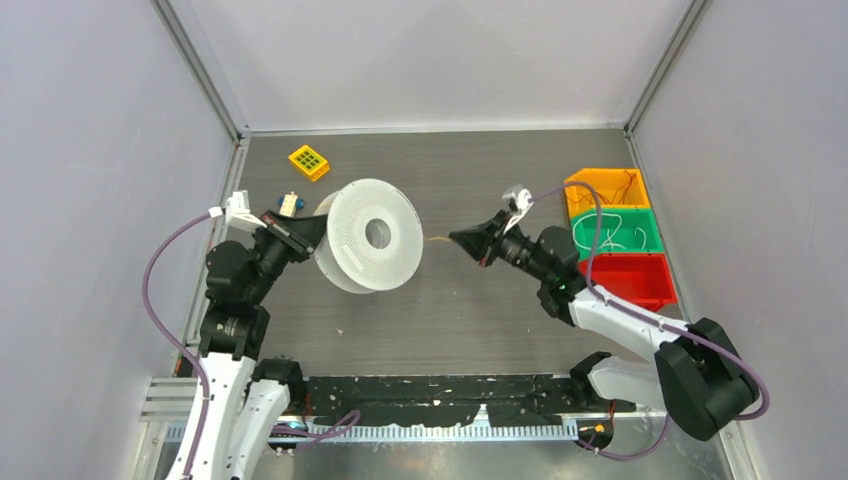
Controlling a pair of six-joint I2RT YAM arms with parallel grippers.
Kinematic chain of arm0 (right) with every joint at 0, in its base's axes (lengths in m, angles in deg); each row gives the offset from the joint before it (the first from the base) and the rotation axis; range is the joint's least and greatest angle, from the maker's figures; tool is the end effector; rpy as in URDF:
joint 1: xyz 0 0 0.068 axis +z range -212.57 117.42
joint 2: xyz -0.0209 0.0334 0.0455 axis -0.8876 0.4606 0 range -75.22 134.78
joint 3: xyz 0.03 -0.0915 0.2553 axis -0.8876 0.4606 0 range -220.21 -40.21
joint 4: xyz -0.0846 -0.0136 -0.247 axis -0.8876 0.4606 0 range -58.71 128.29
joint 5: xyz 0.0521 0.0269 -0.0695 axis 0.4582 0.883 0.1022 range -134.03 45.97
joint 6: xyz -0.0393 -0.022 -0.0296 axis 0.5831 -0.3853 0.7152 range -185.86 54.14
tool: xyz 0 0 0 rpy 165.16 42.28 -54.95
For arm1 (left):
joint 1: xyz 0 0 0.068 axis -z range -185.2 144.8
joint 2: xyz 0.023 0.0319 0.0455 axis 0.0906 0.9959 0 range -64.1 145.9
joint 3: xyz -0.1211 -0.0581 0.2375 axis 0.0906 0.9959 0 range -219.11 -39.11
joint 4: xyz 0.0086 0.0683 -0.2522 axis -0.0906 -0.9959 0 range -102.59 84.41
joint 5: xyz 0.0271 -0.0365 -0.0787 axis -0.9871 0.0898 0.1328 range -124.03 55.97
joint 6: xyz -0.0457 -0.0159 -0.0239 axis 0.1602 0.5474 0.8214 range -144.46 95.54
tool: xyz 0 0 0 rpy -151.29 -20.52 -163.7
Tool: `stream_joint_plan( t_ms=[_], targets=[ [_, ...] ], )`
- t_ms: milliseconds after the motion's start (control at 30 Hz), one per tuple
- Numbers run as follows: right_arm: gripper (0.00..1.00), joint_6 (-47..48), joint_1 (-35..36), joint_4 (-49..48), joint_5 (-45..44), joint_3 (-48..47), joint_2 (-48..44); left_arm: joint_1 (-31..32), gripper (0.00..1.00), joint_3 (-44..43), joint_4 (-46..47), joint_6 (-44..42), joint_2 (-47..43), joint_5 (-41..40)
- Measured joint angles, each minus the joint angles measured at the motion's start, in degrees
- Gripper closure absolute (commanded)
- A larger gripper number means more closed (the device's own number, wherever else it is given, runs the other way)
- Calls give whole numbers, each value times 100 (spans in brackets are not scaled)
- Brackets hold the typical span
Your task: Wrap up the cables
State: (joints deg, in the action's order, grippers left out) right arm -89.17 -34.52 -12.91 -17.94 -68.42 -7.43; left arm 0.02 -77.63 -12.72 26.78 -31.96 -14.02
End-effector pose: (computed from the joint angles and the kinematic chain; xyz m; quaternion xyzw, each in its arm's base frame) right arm 0.2157 0.1329 0.2567 -0.1932 0.6531 0.4482 0.5790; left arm 0.1390 -0.0250 0.3393 -0.1617 0.6929 -0.4362 0.5509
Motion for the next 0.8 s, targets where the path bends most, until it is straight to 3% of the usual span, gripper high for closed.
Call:
stream_joint_plan(
  t_ms=[200, 400, 600, 800],
  targets=[
    [95, 872, 1611, 48, -719, 297, -660, 0, 100, 0, 2, 962, 33, -1078],
    [95, 1779, 2643, -96, -1606, 302, -837, 321, 100, 2, -57, 1128, 385, -1869],
    [95, 2747, 3432, 490, -2011, -501, -103, 1255, 100, 2, -175, 848, 979, -2855],
    [95, 3189, 3687, 649, -2494, -896, 466, 1491, 100, 0, -382, 807, 1102, -3390]
  ],
)
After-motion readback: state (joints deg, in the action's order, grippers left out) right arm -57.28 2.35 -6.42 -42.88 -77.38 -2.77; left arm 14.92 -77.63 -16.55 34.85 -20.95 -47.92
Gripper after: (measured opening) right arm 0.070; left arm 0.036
